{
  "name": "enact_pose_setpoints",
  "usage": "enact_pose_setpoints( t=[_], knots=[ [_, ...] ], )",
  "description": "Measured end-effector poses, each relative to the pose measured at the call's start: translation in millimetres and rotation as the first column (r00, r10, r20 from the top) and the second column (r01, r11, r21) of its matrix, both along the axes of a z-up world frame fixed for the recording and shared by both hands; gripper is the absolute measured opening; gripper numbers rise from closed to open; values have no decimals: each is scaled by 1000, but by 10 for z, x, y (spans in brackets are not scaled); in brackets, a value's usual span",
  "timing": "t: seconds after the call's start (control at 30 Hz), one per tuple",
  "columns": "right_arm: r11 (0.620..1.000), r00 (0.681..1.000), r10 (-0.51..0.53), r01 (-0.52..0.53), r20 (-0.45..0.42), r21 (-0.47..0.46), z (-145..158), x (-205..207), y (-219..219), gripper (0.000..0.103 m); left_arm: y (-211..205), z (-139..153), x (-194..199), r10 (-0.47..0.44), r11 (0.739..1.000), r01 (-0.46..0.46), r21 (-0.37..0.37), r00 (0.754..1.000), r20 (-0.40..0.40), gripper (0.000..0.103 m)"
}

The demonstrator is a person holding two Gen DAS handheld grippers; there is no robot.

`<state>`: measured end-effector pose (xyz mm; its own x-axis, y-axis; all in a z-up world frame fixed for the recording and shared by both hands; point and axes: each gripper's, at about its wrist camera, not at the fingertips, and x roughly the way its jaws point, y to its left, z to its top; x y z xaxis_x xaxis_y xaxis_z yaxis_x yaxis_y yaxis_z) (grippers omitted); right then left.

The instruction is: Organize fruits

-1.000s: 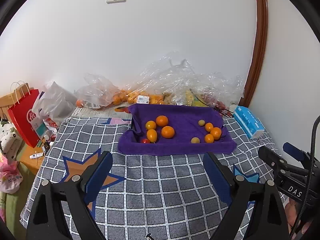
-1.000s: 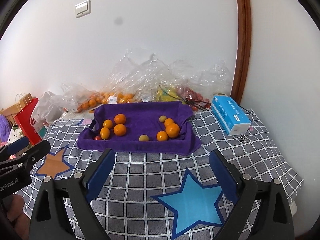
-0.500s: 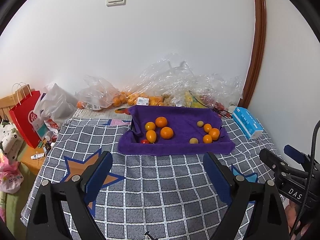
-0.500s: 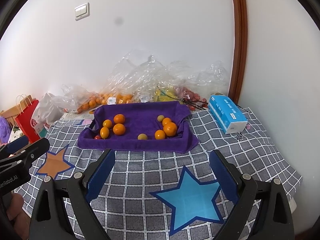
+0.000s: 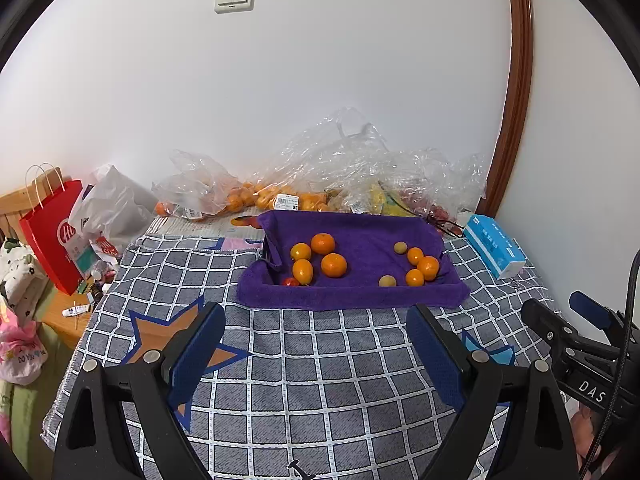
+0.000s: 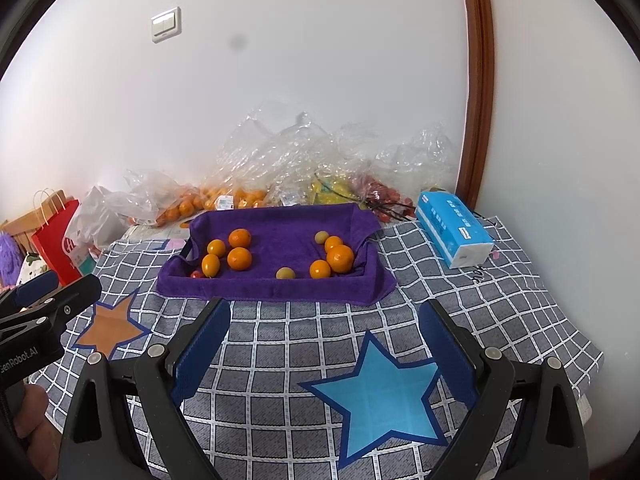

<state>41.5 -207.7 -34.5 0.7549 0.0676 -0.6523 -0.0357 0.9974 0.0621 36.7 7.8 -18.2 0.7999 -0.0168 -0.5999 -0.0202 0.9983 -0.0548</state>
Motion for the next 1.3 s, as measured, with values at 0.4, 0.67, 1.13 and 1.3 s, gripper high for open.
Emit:
enact_pose_setpoints(
  t=[0.4,0.67,1.13,1.3],
  knots=[
    [1000,1000,-3,3,4,-1,27,-19,-10,94,-9,23,-13,5,1000,-5,-4,1000,0,92],
    [1000,1000,-3,3,3,-3,30,-30,-4,94,-3,19,-10,6,1000,-6,-7,1000,-1,92],
    [1000,1000,-2,2,3,-3,23,-29,5,94,3,8,4,13,1000,-13,-5,1000,-2,92],
    [1000,1000,-1,1,2,-2,23,-28,1,94,11,8,8,13,1000,-13,-7,1000,-2,92]
  ],
)
